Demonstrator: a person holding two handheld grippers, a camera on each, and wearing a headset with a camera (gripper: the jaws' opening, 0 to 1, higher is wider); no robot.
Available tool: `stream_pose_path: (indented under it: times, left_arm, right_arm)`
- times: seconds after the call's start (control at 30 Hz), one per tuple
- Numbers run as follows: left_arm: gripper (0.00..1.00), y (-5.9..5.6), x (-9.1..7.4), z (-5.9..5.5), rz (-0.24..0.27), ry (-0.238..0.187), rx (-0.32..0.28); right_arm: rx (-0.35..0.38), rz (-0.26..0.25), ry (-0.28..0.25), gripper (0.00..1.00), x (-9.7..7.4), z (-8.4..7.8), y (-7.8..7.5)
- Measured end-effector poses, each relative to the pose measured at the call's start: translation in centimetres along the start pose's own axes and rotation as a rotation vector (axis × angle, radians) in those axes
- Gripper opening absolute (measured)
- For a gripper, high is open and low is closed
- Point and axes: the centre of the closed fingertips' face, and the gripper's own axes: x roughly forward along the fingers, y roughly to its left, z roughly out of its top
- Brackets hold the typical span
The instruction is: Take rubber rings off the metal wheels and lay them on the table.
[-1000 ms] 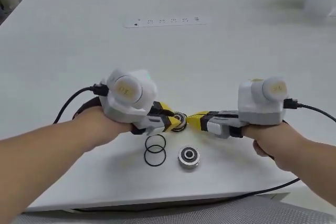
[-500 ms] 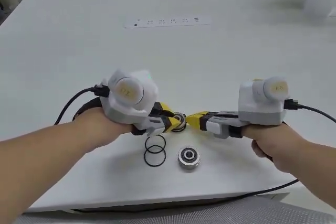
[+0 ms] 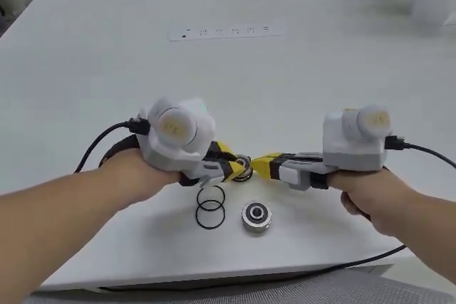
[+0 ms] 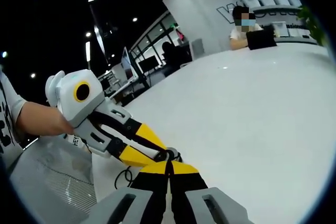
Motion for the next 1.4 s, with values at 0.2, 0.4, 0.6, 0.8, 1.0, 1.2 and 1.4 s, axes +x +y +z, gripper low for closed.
stream_pose_path:
  times: [0.2,0.4,0.6,0.8,1.0,1.2,1.4]
  left_arm:
    - [0.06,0.0,0.0,0.0,-0.002,0.002,0.003]
    - [0.06,0.0,0.0,-0.1,-0.003,0.004,0.005]
    - [0.06,0.0,0.0,-0.1,-0.003,0.003,0.004]
    - [0.06,0.0,0.0,-0.1,-0.001,0.002,0.0]
    - [0.06,0.0,0.0,-0.1,-0.001,-0.004,-0.002]
    - [0.06,0.0,0.1,-0.1,-0.001,-0.004,-0.003]
    - [0.07,0.0,0.1,-0.1,0.001,-0.004,-0.008]
  right_arm:
    - [-0.016,0.003,0.01,0.0,0.0,0.0,0.2]
    - [-0.024,0.008,0.013,0.0,0.1,0.1,0.4]
    - [-0.024,0.026,0.001,0.0,0.3,0.4,1.0]
    - [-0.046,0.044,0.004,0.0,0.7,0.5,1.3]
    - [-0.023,0.053,-0.009,0.0,0.4,0.6,1.6]
    - [-0.022,0.087,-0.023,0.0,0.2,0.9,2.3]
    - [-0.012,0.078,-0.034,0.0,-0.1,1.1,2.2]
